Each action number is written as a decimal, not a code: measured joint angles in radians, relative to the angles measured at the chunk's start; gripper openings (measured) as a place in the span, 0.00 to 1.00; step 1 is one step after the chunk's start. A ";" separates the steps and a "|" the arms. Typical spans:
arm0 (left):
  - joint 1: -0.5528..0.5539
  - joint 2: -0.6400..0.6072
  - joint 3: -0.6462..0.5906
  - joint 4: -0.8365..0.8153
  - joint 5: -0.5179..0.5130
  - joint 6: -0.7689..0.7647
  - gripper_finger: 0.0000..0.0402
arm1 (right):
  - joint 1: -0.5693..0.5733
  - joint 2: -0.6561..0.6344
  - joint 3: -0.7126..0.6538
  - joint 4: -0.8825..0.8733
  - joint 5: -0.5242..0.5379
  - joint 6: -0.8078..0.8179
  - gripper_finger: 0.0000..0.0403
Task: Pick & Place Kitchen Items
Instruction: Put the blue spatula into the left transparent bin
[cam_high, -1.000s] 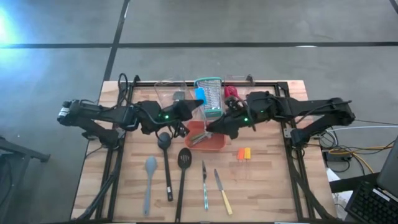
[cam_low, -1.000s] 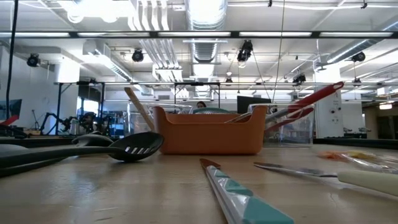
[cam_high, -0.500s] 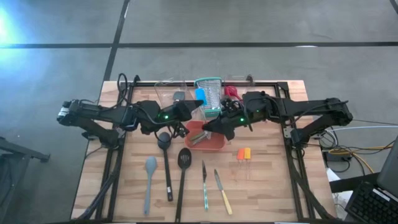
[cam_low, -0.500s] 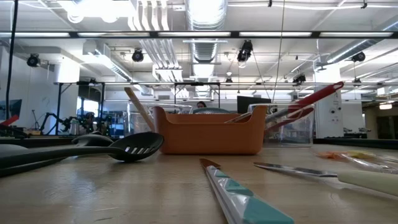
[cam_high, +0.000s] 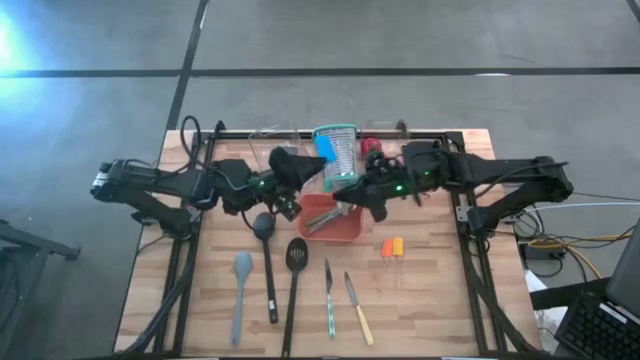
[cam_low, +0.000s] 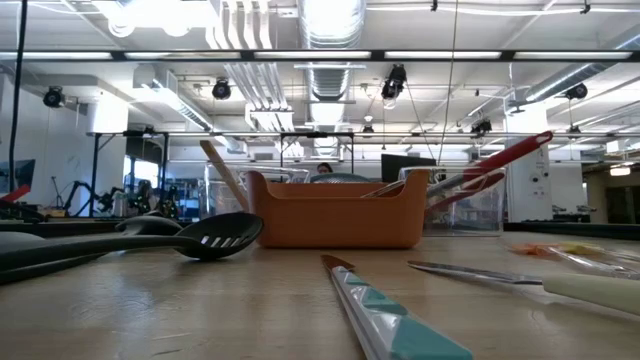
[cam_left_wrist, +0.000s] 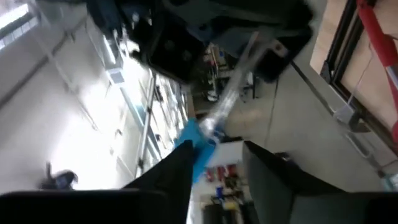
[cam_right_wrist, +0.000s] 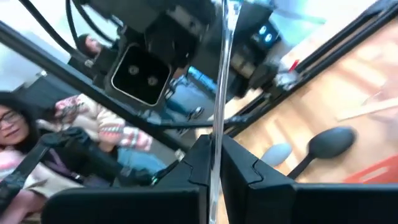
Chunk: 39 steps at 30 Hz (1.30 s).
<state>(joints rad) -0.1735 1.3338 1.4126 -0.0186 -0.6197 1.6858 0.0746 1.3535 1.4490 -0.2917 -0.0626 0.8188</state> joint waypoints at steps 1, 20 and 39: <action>0.000 -0.003 0.001 -0.001 -0.020 -0.023 0.37 | 0.000 -0.016 0.000 -0.012 0.018 -0.014 0.02; 0.112 -0.028 -0.011 -0.049 0.484 -1.760 0.42 | 0.002 -0.064 0.004 -0.003 0.162 -0.322 0.02; 0.215 -0.014 -0.012 0.072 0.648 -1.910 0.42 | 0.019 0.008 0.014 0.067 0.137 -0.352 0.02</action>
<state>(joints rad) 0.0418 1.3193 1.4006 0.0534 0.0282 -0.2245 0.0940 1.3617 1.4628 -0.2244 0.0742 0.4667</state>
